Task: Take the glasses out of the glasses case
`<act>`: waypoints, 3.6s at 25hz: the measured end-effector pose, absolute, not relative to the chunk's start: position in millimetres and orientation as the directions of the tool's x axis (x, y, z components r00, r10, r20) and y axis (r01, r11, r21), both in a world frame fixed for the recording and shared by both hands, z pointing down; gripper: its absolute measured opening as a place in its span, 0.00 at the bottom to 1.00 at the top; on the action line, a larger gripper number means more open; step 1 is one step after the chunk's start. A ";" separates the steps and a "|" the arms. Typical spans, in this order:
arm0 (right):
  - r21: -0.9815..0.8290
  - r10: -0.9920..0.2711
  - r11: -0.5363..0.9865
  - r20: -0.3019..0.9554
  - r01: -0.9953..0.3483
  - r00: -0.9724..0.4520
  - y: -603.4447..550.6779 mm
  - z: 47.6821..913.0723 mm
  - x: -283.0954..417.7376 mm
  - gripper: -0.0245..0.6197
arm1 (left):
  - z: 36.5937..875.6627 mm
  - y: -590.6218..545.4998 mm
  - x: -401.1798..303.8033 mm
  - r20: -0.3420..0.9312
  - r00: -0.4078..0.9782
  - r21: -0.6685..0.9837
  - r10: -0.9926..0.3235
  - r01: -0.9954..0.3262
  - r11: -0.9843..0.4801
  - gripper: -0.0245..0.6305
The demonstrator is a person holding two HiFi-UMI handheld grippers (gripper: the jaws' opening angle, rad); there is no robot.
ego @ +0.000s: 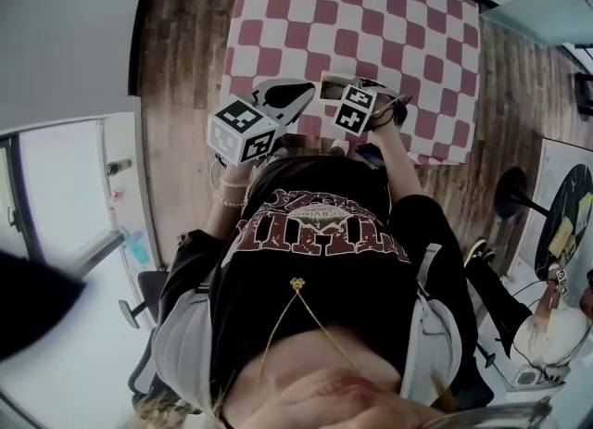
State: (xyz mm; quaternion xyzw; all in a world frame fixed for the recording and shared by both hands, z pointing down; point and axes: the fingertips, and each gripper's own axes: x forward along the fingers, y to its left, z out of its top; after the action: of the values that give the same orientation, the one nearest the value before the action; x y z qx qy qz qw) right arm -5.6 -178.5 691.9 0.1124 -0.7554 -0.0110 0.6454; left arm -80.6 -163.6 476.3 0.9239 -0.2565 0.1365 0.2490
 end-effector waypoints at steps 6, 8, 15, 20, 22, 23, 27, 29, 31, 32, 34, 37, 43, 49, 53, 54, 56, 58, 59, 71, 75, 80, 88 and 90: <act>0.159 -0.182 0.975 0.973 -0.156 -0.145 -179.2 691.3 -5.7 0.08 | 474.5 -168.1 -77.9 0.382 0.831 0.380 -0.405 -0.540 -0.751 0.04; 0.158 -0.182 0.974 0.972 -0.160 -0.147 -179.7 691.0 -5.5 0.08 | 474.5 -169.2 -76.2 0.384 0.832 0.378 -0.401 -0.538 -0.753 0.04; 0.155 -0.182 0.972 0.971 -0.174 -0.151 -179.7 690.4 -6.2 0.08 | 474.6 -169.7 -73.9 0.392 0.836 0.372 -0.385 -0.527 -0.764 0.04; 0.153 -0.179 0.971 0.974 -0.184 -0.138 -180.4 691.7 -5.9 0.08 | 476.2 -170.6 -70.8 0.395 0.840 0.374 -0.371 -0.517 -0.770 0.04; 0.150 -0.176 0.971 0.975 -0.185 -0.133 -180.2 692.2 -5.8 0.08 | 477.7 -170.5 -70.3 0.398 0.840 0.376 -0.368 -0.516 -0.769 0.04; 0.149 -0.174 0.972 0.976 -0.183 -0.133 -180.0 692.3 -5.8 0.08 | 478.2 -170.2 -70.0 0.399 0.841 0.377 -0.366 -0.515 -0.770 0.04; 0.153 -0.179 0.972 0.974 -0.181 -0.138 -179.7 691.9 -6.3 0.08 | 477.8 -169.4 -69.1 0.399 0.845 0.375 -0.355 -0.504 -0.778 0.04; 0.156 -0.183 0.971 0.973 -0.183 -0.139 -180.1 691.8 -6.4 0.08 | 477.1 -168.9 -67.9 0.401 0.847 0.374 -0.349 -0.499 -0.782 0.04; 0.157 -0.185 0.970 0.973 -0.186 -0.142 -180.1 692.0 -6.7 0.08 | 476.6 -167.8 -66.4 0.404 0.848 0.372 -0.342 -0.494 -0.786 0.04; 0.157 -0.185 0.970 0.972 -0.187 -0.143 -179.9 692.2 -6.8 0.08 | 476.5 -167.3 -65.7 0.404 0.849 0.371 -0.339 -0.491 -0.788 0.04; 0.158 -0.186 0.969 0.972 -0.190 -0.145 -180.2 692.5 -6.6 0.08 | 476.0 -167.1 -64.5 0.404 0.852 0.371 -0.333 -0.486 -0.791 0.04; 0.159 -0.188 0.969 0.971 -0.189 -0.149 -180.8 691.6 -6.9 0.08 | 473.6 -166.7 -64.0 0.414 0.851 0.367 -0.324 -0.482 -0.796 0.04; 0.186 -0.230 0.957 0.954 -0.222 -0.191 -181.4 687.6 -5.9 0.08 | 477.1 -169.6 -67.3 0.426 0.842 0.371 -0.330 -0.495 -0.786 0.04; 0.206 -0.260 0.946 0.943 -0.250 -0.208 -183.6 685.3 -4.0 0.08 | 479.8 -168.5 -66.9 0.436 0.840 0.378 -0.322 -0.496 -0.782 0.04; 0.211 -0.268 0.944 0.939 -0.253 -0.217 -183.0 683.1 -2.6 0.08 | 480.6 -167.8 -66.8 0.438 0.840 0.381 -0.321 -0.497 -0.780 0.04; 0.211 -0.270 0.943 0.938 -0.257 -0.219 -182.9 682.6 -2.0 0.08 | 480.9 -167.9 -67.3 0.439 0.839 0.381 -0.321 -0.497 -0.779 0.04; 0.210 -0.275 0.939 0.935 -0.272 -0.226 -183.4 680.8 -0.2 0.08 | 481.5 -168.1 -67.9 0.441 0.839 0.381 -0.320 -0.497 -0.780 0.04; 0.213 -0.285 0.932 0.930 -0.293 -0.231 -184.2 677.4 2.2 0.08 | 484.1 -168.0 -67.8 0.436 0.841 0.387 -0.319 -0.496 -0.778 0.04; 0.217 -0.291 0.929 0.928 -0.299 -0.232 -184.4 675.7 3.4 0.08 | 486.6 -168.0 -67.8 0.433 0.843 0.392 -0.320 -0.496 -0.775 0.04; 0.259 -0.346 0.910 0.905 -0.324 -0.248 -186.6 664.9 8.8 0.08 | 495.6 -168.0 -70.0 0.434 0.841 0.407 -0.321 -0.502 -0.764 0.04; 0.266 -0.349 0.912 0.904 -0.314 -0.247 -185.9 662.0 9.3 0.08 | 497.4 -168.4 -71.8 0.438 0.839 0.408 -0.324 -0.507 -0.759 0.04; 0.285 -0.367 0.906 0.896 -0.312 -0.248 -186.4 651.7 9.3 0.08 | 499.1 -169.7 -72.1 0.436 0.838 0.412 -0.327 -0.509 -0.756 0.04; 0.300 -0.381 0.905 0.888 -0.303 -0.257 -182.8 634.4 9.3 0.08 | 502.8 -169.3 -69.4 0.436 0.841 0.416 -0.321 -0.504 -0.756 0.04; 0.306 -0.384 0.904 0.887 -0.298 -0.257 -181.8 630.0 9.3 0.08 | 504.5 -169.7 -69.0 0.435 0.840 0.420 -0.323 -0.507 -0.753 0.04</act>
State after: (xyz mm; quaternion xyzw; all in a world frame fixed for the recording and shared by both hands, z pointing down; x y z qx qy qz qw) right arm 9.3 -181.8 630.0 0.2154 -0.7920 -0.0379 0.5700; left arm -69.0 -169.7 504.5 0.9206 -0.2252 0.1705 0.2696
